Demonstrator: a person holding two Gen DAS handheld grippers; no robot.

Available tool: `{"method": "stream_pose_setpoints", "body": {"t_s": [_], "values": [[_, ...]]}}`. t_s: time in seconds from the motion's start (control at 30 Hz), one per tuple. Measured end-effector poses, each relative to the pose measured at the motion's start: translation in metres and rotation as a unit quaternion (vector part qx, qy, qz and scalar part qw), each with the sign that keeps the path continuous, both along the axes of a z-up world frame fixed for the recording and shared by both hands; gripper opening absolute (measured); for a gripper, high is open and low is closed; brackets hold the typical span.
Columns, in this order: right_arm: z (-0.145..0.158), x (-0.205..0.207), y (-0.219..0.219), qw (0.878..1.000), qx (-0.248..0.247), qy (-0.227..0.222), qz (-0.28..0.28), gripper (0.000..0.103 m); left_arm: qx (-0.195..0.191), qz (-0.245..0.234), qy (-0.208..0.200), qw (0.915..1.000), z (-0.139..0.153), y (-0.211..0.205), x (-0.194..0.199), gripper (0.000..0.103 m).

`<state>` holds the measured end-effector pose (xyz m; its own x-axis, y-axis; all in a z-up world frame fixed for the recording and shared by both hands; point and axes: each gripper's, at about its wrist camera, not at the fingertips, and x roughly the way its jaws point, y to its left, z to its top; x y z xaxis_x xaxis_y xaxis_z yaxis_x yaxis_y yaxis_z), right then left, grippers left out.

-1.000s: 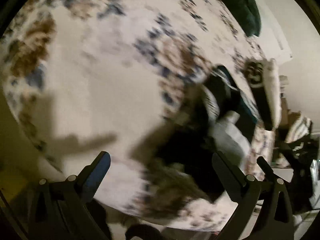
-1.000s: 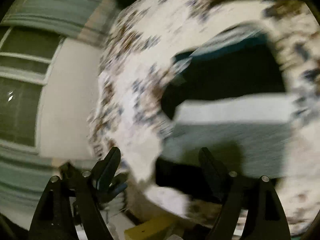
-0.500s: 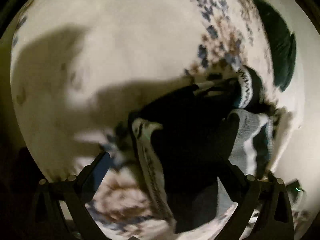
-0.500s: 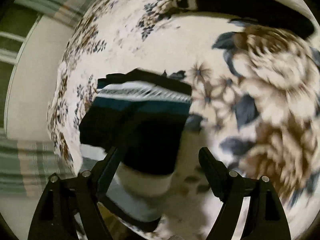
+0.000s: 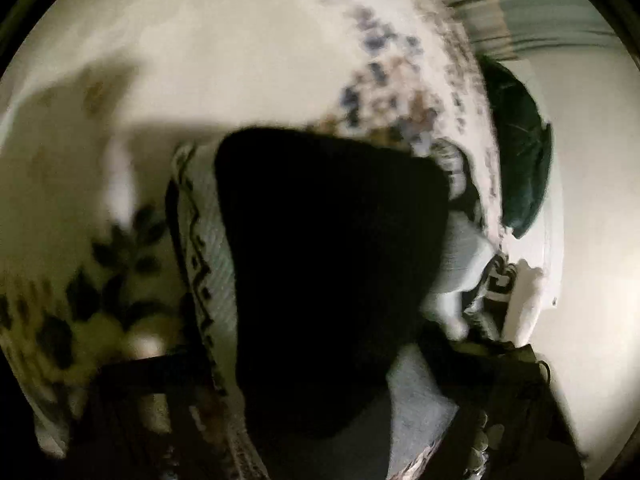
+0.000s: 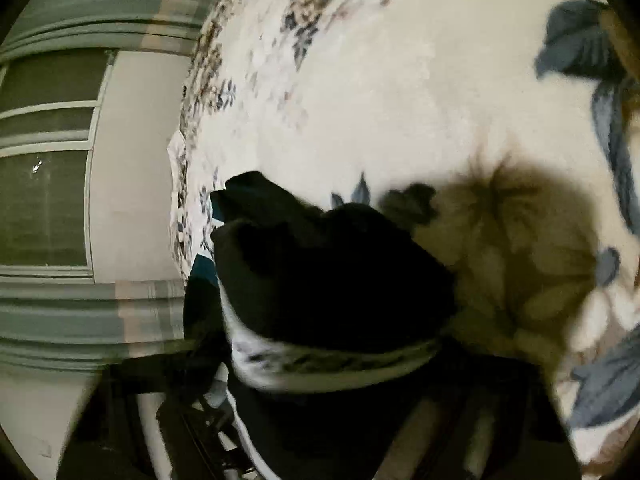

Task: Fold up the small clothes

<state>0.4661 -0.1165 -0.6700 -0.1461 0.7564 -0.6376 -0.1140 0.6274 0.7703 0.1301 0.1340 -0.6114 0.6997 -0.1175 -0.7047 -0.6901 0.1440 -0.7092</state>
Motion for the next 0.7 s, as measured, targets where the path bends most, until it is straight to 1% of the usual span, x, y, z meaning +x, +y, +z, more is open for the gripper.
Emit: {"method": "stream_pose_setpoints", "body": {"t_s": [0.03,0.07,0.13,0.2,0.27,0.3,0.33,0.37,0.43,0.47,0.5,0.53,0.57,0.6,0.63,0.7], "values": [[-0.001,-0.003,0.000,1.000,-0.002,0.002,0.001,0.031,0.014,-0.018,0.003,0.9997,0.007,0.001,0.003,0.046],[0.000,-0.009,-0.004,1.000,0.002,-0.003,-0.013,0.027,0.025,-0.033,0.003,0.9991,0.012,0.004,0.007,0.042],[0.008,-0.019,-0.011,0.999,0.004,-0.006,-0.031,0.025,0.045,-0.073,0.013,0.9963,0.021,0.011,0.016,0.041],[0.017,-0.039,-0.031,0.997,0.016,0.006,-0.070,0.024,0.057,-0.105,0.015,0.9928,0.028,0.018,0.028,0.040],[0.026,-0.066,-0.051,0.994,0.018,0.019,-0.105,0.024,0.085,-0.168,0.019,0.9819,0.039,0.029,0.054,0.040],[0.032,-0.090,-0.064,0.992,0.015,0.027,-0.124,0.024,0.097,-0.201,0.016,0.9747,0.043,0.034,0.066,0.040],[0.034,-0.109,-0.071,0.990,0.009,0.035,-0.135,0.024,0.106,-0.245,0.016,0.9637,0.044,0.041,0.084,0.040],[0.035,-0.124,-0.076,0.989,0.003,0.044,-0.140,0.024,0.104,-0.286,0.023,0.9522,0.040,0.048,0.101,0.045],[0.025,-0.158,-0.078,0.986,-0.017,0.086,-0.142,0.030,0.092,-0.340,0.045,0.9347,0.033,0.058,0.115,0.051],[0.019,-0.168,-0.078,0.985,-0.025,0.103,-0.138,0.039,0.091,-0.350,0.045,0.9312,0.036,0.059,0.111,0.053],[0.016,-0.173,-0.079,0.984,-0.041,0.111,-0.135,0.044,0.098,-0.356,0.045,0.9282,0.042,0.060,0.108,0.056],[0.019,-0.171,-0.082,0.983,-0.066,0.108,-0.132,0.045,0.110,-0.354,0.053,0.9274,0.050,0.060,0.099,0.066],[0.022,-0.167,-0.084,0.983,-0.079,0.103,-0.129,0.047,0.113,-0.348,0.053,0.9292,0.057,0.059,0.090,0.070],[0.030,-0.160,-0.088,0.983,-0.095,0.092,-0.125,0.048,0.111,-0.335,0.046,0.9347,0.064,0.061,0.081,0.070],[0.040,-0.154,-0.092,0.984,-0.107,0.076,-0.122,0.048,0.110,-0.321,0.046,0.9395,0.068,0.062,0.073,0.073],[0.067,-0.138,-0.097,0.984,-0.132,0.023,-0.113,0.049,0.105,-0.289,0.043,0.9505,0.075,0.064,0.058,0.074]]}}
